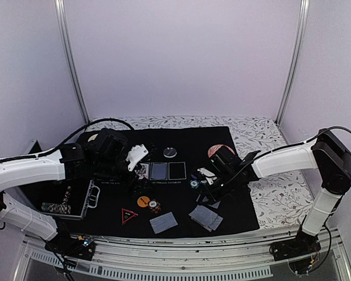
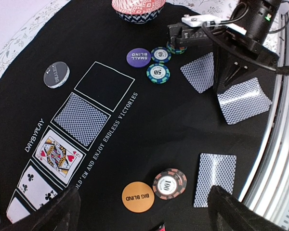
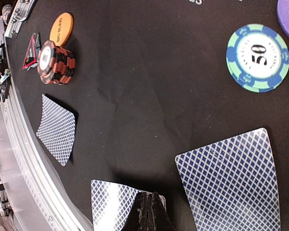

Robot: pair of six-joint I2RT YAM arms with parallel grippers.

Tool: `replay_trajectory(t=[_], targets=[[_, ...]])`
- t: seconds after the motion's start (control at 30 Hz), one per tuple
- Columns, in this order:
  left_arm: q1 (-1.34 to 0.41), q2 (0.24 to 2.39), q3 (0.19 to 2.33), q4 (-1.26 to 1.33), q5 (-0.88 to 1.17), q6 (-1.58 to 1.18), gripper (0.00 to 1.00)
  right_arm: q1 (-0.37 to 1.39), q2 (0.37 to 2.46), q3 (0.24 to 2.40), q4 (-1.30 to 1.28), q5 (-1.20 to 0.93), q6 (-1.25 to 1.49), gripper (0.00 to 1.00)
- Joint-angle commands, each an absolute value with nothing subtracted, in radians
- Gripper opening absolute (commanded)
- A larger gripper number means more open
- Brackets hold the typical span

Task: Distribute texas hold em gaming equipment
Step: Pick up the poker card from the face-down deck piles, then place the poker card in the community card area.

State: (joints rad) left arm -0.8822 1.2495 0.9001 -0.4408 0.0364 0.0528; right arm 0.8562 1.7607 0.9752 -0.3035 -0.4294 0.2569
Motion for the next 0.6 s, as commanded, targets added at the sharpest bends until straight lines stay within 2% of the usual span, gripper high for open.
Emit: replay_trajectory(t=[0.0,0.57], targets=[[-0.87,1.259,0.893,-0.441,0.043,0.064,0.94,0.851,1.704,1.003,-0.296,-0.445,0.254,0.02],[-0.867,1.247,0.891,-0.442,0.031,0.064,0.94,0.842,1.623,1.075,-0.27,-0.387,0.395,0.02]])
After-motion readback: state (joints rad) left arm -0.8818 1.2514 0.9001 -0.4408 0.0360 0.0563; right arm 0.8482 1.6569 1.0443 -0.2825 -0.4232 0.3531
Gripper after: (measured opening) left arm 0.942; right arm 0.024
